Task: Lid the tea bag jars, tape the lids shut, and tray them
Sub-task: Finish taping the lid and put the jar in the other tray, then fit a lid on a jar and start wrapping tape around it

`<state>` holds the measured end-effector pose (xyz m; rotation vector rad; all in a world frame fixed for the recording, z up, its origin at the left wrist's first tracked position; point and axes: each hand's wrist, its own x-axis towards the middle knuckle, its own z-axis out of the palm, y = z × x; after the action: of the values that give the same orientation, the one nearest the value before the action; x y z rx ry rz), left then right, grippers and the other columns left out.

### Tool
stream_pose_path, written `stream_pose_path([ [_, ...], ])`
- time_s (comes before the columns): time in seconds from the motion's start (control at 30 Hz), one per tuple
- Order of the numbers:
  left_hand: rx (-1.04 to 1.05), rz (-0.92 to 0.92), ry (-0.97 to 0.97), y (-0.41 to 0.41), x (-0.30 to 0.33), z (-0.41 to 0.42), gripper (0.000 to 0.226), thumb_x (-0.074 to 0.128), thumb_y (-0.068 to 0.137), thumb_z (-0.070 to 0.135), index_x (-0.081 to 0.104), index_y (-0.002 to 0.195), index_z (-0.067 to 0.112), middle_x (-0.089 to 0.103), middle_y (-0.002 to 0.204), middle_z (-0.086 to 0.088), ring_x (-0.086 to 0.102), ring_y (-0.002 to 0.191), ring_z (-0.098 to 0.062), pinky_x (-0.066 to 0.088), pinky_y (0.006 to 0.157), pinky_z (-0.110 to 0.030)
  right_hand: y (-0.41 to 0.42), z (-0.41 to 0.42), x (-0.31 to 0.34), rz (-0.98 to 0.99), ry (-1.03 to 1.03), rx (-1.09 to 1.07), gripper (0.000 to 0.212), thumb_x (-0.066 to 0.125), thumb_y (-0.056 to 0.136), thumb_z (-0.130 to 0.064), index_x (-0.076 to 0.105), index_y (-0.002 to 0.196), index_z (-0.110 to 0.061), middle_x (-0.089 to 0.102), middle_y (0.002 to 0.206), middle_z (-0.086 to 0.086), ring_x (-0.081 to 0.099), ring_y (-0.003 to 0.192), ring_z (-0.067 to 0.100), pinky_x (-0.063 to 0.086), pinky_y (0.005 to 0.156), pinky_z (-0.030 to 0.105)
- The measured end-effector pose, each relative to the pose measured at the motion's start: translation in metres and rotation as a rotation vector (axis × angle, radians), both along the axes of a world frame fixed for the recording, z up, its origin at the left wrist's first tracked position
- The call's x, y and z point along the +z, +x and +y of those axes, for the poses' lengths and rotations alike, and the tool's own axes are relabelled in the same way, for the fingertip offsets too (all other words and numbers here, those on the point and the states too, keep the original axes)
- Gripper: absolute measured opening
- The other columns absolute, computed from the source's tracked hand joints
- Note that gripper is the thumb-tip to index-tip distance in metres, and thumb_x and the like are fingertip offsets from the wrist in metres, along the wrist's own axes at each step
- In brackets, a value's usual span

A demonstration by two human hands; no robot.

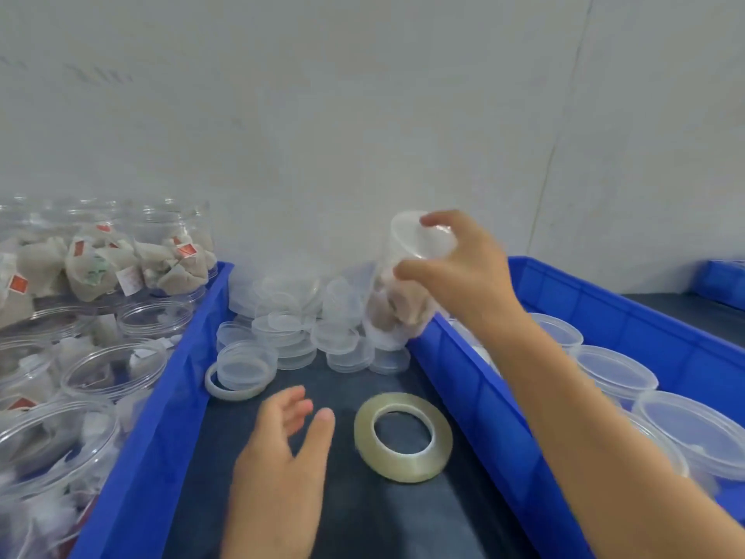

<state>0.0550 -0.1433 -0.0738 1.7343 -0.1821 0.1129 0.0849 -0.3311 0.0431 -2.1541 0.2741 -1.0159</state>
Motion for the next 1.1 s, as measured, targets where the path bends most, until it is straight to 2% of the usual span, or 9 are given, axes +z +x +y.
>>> stream_pose_path([
  [0.07, -0.189, 0.031, 0.394, 0.006, -0.015, -0.005, 0.024, 0.056, 0.087, 0.044, 0.047, 0.109, 0.041, 0.05, 0.128, 0.017, 0.046, 0.118, -0.004, 0.034, 0.099, -0.029, 0.016, -0.039, 0.018, -0.024, -0.03, -0.155, 0.059, 0.075, 0.063, -0.027, 0.052, 0.117, -0.034, 0.048, 0.121, 0.003, 0.048, 0.088, 0.013, 0.036, 0.069, 0.017],
  [0.13, -0.331, -0.005, 0.783, 0.015, -0.038, -0.009, 0.054, 0.049, 0.087, 0.056, 0.032, 0.134, 0.038, 0.029, 0.147, 0.011, 0.028, 0.136, -0.01, 0.026, 0.11, -0.031, 0.024, -0.075, 0.021, 0.01, -0.088, -0.277, 0.061, 0.075, 0.066, -0.028, 0.049, 0.122, -0.03, 0.041, 0.126, 0.006, 0.045, 0.088, 0.014, 0.033, 0.071, 0.015],
  [0.27, -0.332, -0.069, 1.07, 0.03, -0.062, -0.011, 0.068, 0.043, 0.088, 0.059, 0.018, 0.145, 0.032, -0.001, 0.157, 0.007, -0.003, 0.145, -0.015, 0.006, 0.117, -0.039, 0.027, -0.134, 0.001, 0.126, -0.173, -0.394, 0.059, 0.075, 0.069, -0.023, 0.052, 0.123, -0.025, 0.036, 0.131, 0.011, 0.052, 0.104, 0.031, 0.041, 0.077, 0.028],
  [0.6, -0.123, -0.266, 1.039, 0.046, -0.081, -0.012, 0.047, 0.036, 0.088, 0.062, 0.028, 0.132, 0.046, 0.017, 0.146, 0.021, 0.013, 0.138, -0.002, 0.012, 0.112, -0.023, 0.041, -0.167, -0.052, 0.514, -0.142, -0.406, 0.059, 0.071, 0.07, -0.041, 0.049, 0.123, -0.026, 0.048, 0.121, 0.01, 0.05, 0.088, 0.024, 0.038, 0.067, 0.031],
  [0.8, -0.117, -0.288, 1.014, 0.047, -0.086, -0.016, 0.046, 0.034, 0.09, 0.06, 0.027, 0.133, 0.045, 0.017, 0.146, 0.019, 0.012, 0.138, -0.004, 0.012, 0.113, -0.024, 0.031, -0.168, -0.067, 0.733, -0.129, -0.453, 0.039, 0.041, 0.082, -0.05, 0.056, 0.109, -0.026, 0.064, 0.082, 0.0, 0.054, 0.087, 0.021, 0.041, 0.067, 0.033],
  [0.87, -0.115, -0.291, 1.03, 0.043, -0.085, -0.018, 0.046, 0.034, 0.091, 0.059, 0.028, 0.133, 0.043, 0.017, 0.146, 0.018, 0.011, 0.139, -0.005, 0.011, 0.114, -0.025, 0.03, -0.167, -0.065, 0.829, -0.12, -0.436, 0.047, 0.032, 0.083, -0.055, 0.055, 0.117, -0.033, 0.065, 0.094, 0.004, 0.049, 0.106, 0.029, 0.039, 0.091, 0.044],
  [0.93, -0.121, -0.285, 1.021, 0.042, -0.083, -0.018, 0.046, 0.035, 0.091, 0.057, 0.028, 0.133, 0.042, 0.018, 0.146, 0.018, 0.011, 0.139, -0.005, 0.01, 0.114, -0.025, 0.03, -0.165, -0.062, 0.919, -0.129, -0.444, 0.053, 0.028, 0.084, -0.061, 0.046, 0.13, -0.041, 0.05, 0.132, 0.012, 0.024, 0.133, 0.039, 0.018, 0.108, 0.057],
  [1.0, -0.103, -0.294, 0.934, 0.041, -0.08, -0.016, 0.044, 0.038, 0.091, 0.054, 0.029, 0.133, 0.042, 0.022, 0.144, 0.02, 0.015, 0.138, -0.003, 0.012, 0.113, -0.023, 0.034, -0.157, -0.058, 0.88, -0.154, -0.445, 0.059, 0.032, 0.087, -0.063, 0.036, 0.14, -0.037, 0.022, 0.152, 0.013, 0.003, 0.142, 0.037, 0.007, 0.109, 0.06],
  [1.1, -0.097, -0.29, 0.812, 0.03, -0.065, -0.01, 0.041, 0.052, 0.086, 0.05, 0.043, 0.125, 0.041, 0.04, 0.132, 0.024, 0.034, 0.126, 0.005, 0.022, 0.104, -0.016, 0.041, -0.127, -0.048, 0.706, -0.255, -0.39, 0.056, 0.043, 0.088, -0.054, 0.042, 0.137, -0.028, 0.027, 0.149, 0.009, 0.014, 0.14, 0.032, 0.022, 0.109, 0.056],
])
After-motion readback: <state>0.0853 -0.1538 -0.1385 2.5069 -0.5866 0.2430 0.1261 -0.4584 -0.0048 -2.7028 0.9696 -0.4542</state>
